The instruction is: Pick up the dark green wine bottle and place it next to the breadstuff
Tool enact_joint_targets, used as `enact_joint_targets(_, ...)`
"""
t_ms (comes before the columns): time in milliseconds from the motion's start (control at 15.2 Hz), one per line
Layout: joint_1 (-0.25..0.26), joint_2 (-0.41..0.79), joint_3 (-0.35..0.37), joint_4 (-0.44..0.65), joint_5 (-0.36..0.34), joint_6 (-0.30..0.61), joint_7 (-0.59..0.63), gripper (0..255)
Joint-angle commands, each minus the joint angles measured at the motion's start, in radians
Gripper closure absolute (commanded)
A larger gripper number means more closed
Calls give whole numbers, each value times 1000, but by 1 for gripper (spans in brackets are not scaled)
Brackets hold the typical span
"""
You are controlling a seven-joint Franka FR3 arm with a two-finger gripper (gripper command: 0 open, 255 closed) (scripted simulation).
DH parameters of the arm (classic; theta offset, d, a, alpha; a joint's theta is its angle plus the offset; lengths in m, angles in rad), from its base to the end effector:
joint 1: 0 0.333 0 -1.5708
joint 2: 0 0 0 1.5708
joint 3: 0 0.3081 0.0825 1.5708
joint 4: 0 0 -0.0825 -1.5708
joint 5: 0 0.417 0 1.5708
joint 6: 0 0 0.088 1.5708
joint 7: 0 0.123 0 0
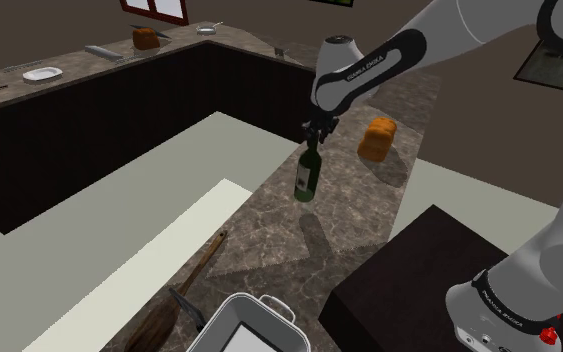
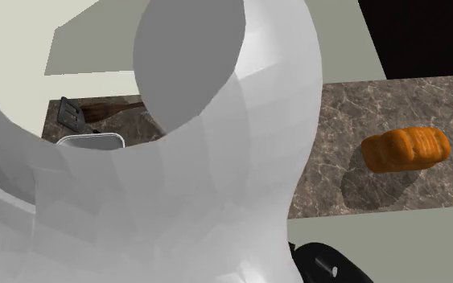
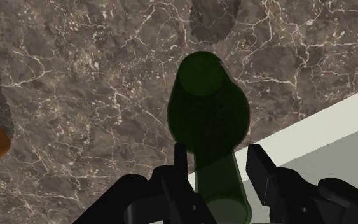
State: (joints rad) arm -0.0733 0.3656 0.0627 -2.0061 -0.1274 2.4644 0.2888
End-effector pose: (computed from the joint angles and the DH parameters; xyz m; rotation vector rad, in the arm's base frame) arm 0.6358 -0.0083 0.2354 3.0722 -0.3222 0.1575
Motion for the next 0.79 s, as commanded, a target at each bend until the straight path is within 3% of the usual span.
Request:
enact_joint_targets(0,0,-20,2,3,4,-22,-3,255)
enact_joint_targets(726,-5,-106,10,42,23,-147,-21,255)
